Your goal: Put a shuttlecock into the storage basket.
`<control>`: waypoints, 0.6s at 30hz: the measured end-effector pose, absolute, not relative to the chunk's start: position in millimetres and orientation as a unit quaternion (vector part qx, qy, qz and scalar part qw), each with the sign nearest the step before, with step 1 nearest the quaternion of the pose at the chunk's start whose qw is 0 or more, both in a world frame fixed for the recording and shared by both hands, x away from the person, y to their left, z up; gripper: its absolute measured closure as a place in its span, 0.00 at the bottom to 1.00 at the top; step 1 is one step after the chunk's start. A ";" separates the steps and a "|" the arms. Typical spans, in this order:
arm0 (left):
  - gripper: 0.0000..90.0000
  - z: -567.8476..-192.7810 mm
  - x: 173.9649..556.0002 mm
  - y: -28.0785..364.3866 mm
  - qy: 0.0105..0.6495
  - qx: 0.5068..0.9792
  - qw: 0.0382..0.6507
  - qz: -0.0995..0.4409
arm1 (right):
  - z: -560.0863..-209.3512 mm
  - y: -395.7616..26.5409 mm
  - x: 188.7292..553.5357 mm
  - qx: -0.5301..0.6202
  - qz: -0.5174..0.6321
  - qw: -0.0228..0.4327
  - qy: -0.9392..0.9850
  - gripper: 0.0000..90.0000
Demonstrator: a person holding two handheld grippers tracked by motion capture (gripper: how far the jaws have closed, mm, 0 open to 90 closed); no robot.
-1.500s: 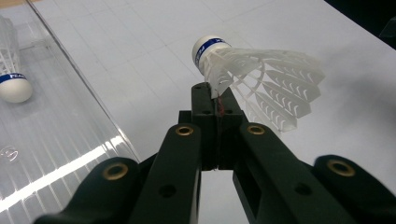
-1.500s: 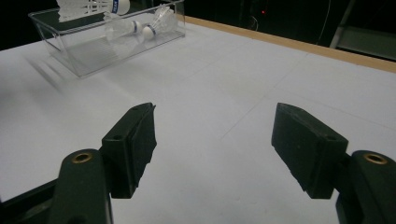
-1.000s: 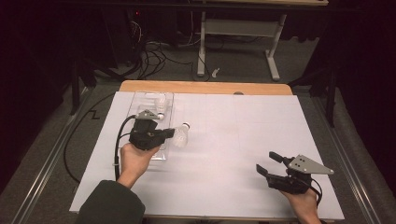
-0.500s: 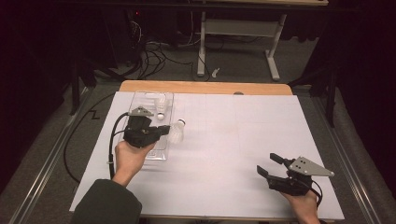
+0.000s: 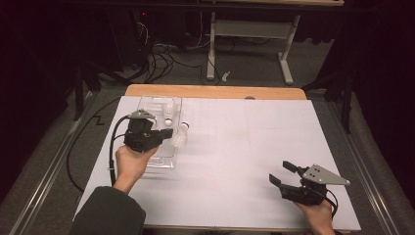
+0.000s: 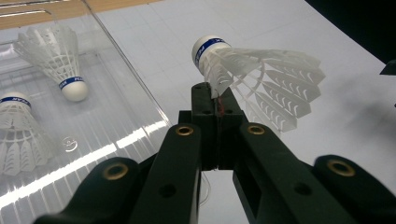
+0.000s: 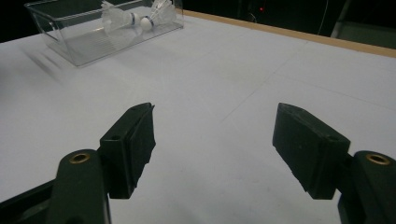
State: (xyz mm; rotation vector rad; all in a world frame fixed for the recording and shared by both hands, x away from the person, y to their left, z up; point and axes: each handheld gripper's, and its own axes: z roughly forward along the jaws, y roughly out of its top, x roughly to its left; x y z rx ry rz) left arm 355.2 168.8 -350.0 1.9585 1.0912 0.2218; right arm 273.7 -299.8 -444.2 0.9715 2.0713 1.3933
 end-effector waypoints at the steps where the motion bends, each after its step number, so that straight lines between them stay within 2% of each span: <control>1: 1.00 -349.5 355.6 169.5 0.437 0.785 0.429 0.089 | -444.2 -299.9 273.7 0.353 0.506 0.230 0.753 0.33; 18: 1.00 -341.4 360.2 187.9 0.453 0.775 0.429 0.103 | -445.4 -298.8 273.8 0.353 0.508 0.227 0.752 0.33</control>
